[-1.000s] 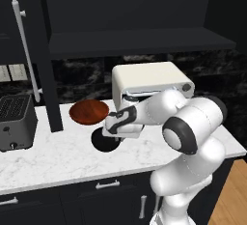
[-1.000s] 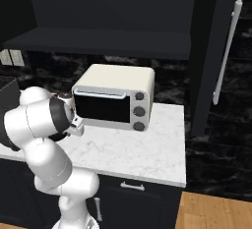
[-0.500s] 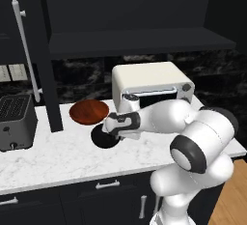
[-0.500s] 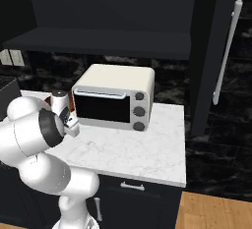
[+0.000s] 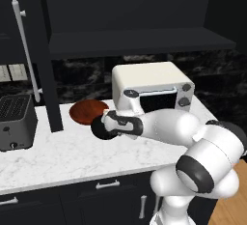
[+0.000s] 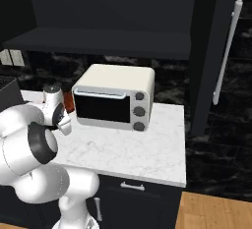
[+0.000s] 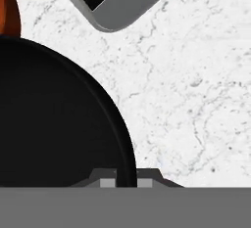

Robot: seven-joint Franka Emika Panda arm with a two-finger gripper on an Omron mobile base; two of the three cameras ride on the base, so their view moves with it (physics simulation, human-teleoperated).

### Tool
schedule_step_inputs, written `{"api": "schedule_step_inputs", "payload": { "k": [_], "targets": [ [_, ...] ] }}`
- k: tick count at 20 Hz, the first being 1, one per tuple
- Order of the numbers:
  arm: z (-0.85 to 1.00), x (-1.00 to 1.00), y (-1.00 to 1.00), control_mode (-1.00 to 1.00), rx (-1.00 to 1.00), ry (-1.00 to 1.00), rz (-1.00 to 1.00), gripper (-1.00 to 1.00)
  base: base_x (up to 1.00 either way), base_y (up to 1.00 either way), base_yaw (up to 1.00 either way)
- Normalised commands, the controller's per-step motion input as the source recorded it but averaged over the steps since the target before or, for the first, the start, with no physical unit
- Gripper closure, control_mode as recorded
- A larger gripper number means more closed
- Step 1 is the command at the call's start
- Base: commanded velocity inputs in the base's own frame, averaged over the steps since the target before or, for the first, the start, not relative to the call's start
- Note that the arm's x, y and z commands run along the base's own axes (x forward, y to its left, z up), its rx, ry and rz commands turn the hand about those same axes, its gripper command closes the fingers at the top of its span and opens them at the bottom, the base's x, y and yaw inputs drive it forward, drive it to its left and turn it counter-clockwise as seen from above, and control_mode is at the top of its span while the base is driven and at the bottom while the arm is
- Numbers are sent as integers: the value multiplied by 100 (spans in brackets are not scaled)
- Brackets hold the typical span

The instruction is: Pick up the bowls on the counter and stack them on top of one another in the open cabinet. Place the smaller bowl on top of the larger bowl.

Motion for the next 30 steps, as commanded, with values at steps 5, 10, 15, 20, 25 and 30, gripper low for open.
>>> {"api": "schedule_step_inputs", "payload": {
  "k": [5, 10, 15, 20, 25, 30],
  "targets": [
    [37, -1, 10, -100, 4, -5, -24, 100, 0, 0, 0],
    [24, 2, 39, -100, 3, -1, -28, 100, 0, 0, 0],
    [28, 15, 38, -100, 1, -1, -26, 100, 0, 0, 0],
    [25, 28, 30, -100, 0, -1, -24, 100, 0, 0, 0],
    [4, 60, 27, -100, 0, 1, -11, 100, 0, 0, 0],
    [0, 58, 10, -100, 0, 0, 0, 100, 0, 0, 0]
  ]
}}
